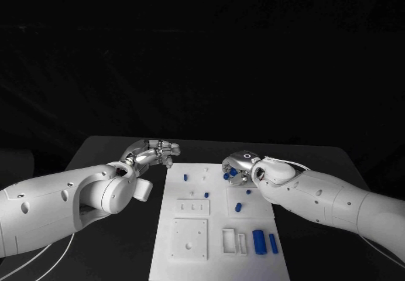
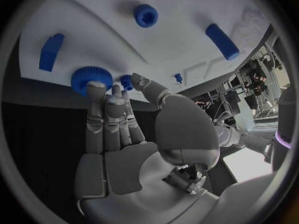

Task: Assemble the parts on the task board

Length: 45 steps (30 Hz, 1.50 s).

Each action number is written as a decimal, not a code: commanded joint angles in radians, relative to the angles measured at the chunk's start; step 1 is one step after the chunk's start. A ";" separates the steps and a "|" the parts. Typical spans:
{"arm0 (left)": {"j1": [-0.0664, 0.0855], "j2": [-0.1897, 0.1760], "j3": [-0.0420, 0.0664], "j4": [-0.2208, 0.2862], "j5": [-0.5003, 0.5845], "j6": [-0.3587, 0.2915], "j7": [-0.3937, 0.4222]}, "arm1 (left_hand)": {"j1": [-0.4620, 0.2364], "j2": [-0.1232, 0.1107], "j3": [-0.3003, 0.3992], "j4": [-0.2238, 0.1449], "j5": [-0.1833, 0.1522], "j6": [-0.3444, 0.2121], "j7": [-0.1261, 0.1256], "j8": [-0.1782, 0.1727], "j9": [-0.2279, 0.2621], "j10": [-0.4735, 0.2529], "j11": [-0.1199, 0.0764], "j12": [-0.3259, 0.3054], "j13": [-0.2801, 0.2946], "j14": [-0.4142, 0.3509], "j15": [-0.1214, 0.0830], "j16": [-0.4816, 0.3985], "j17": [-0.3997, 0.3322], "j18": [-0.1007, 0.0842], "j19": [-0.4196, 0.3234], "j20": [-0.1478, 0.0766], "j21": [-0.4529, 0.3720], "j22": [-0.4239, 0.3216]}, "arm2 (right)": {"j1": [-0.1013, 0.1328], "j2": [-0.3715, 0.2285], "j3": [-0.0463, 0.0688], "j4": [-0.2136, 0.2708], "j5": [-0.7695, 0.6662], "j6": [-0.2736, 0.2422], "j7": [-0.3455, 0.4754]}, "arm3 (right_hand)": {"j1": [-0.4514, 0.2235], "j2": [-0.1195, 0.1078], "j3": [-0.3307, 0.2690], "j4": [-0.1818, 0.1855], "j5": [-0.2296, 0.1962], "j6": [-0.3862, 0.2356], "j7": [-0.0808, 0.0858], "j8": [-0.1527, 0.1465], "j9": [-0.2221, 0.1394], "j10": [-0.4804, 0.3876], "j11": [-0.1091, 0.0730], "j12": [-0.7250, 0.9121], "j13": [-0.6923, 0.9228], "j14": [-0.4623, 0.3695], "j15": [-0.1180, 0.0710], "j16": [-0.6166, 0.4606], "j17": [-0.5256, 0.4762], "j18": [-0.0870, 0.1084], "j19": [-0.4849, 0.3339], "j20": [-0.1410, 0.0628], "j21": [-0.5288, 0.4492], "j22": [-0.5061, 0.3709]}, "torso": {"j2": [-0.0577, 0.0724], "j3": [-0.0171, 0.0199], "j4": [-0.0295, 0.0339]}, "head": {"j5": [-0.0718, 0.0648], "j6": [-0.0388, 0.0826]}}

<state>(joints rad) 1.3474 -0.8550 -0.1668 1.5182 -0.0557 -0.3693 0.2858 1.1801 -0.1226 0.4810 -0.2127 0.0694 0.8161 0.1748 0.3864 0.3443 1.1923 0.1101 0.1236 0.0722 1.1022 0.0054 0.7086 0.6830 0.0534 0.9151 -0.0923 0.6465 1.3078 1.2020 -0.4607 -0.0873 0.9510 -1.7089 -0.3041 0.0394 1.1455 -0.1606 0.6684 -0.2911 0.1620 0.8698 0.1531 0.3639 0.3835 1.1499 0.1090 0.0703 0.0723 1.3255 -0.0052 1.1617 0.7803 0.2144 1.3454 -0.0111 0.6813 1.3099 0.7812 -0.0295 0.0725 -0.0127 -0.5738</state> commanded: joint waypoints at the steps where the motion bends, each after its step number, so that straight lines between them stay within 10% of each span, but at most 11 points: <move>1: 0.001 0.005 0.001 -0.003 -0.006 0.018 0.006 | -0.008 0.000 0.001 -0.004 -0.006 0.005 0.000 -0.004 -0.001 0.000 0.004 -0.005 -0.001 -0.005 0.001 0.003 -0.002 0.020 -0.008 -0.001 0.004 0.022 | 0.000 0.000 0.000 0.002 -0.030 0.007 -0.008 | 0.004 0.004 0.009 0.001 -0.005 0.011 -0.001 0.005 0.000 0.012 0.000 0.007 0.002 -0.007 0.000 0.006 -0.004 0.047 0.039 -0.033 -0.001 0.005 | 0.007 -0.0029 0.0010 | 0.001 -0.001; 22: 0.001 0.009 0.001 -0.007 -0.005 0.020 0.003 | -0.015 0.000 0.003 -0.003 -0.006 0.004 0.001 -0.006 0.000 -0.001 0.004 -0.007 -0.001 -0.006 0.002 0.004 -0.002 0.021 -0.009 0.000 0.007 0.021 | -0.001 0.013 0.000 0.004 -0.048 0.015 -0.015 | -0.019 0.012 0.029 0.001 -0.018 0.055 -0.006 0.018 0.005 0.074 -0.020 0.021 0.018 -0.010 -0.019 0.024 -0.032 0.047 0.045 -0.037 0.004 0.011 | 0.022 -0.0037 -0.0033 | 0.005 0.006; 32: 0.001 0.009 0.001 -0.007 -0.005 0.023 -0.001 | -0.015 0.000 0.004 -0.004 -0.006 0.004 0.001 -0.006 0.000 -0.001 0.004 -0.007 -0.001 -0.006 0.002 0.005 -0.002 0.021 -0.010 0.000 0.008 0.021 | -0.002 0.010 0.000 0.013 -0.086 -0.009 -0.035 | -0.004 0.028 0.113 0.006 -0.108 0.134 -0.036 0.048 0.031 0.158 -0.053 0.046 0.059 -0.011 -0.051 0.041 -0.057 0.047 0.054 -0.042 0.045 0.022 | 0.025 -0.0035 -0.0074 | 0.009 0.008; 45: 0.001 0.010 0.001 -0.007 -0.005 0.024 -0.003 | -0.016 -0.001 0.004 -0.004 -0.006 0.004 0.001 -0.007 0.000 -0.002 0.004 -0.008 -0.001 -0.007 0.002 0.005 -0.003 0.021 -0.010 0.000 0.009 0.021 | -0.002 0.009 0.000 0.051 -0.108 -0.077 -0.112 | -0.006 0.019 0.138 0.003 -0.113 0.156 -0.046 0.057 0.048 0.185 -0.065 0.049 0.076 -0.016 -0.064 0.052 -0.064 0.047 0.053 -0.044 0.070 0.022 | 0.028 -0.0047 -0.0089 | 0.010 0.014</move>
<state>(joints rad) 1.3474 -0.8467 -0.1669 1.5089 -0.0566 -0.3609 0.2793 1.1722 -0.1224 0.4832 -0.2149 0.0694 0.8161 0.1748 0.3864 0.3444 1.1932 0.1081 0.1198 0.0725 1.1022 0.0054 0.7086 0.6814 0.0535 0.9095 -0.0910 0.6502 1.3073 1.2037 -0.4512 -0.0855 0.9957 -1.7808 -0.3575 -0.0196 1.1352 -0.1499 0.8002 -0.2861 0.0501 1.0173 0.1071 0.4178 0.4296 1.3008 0.0427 0.1143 0.1414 1.3310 -0.0431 1.2082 0.7183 0.1982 1.3632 -0.0218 0.7471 1.3097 0.8088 -0.0337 0.0645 -0.0039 -0.5610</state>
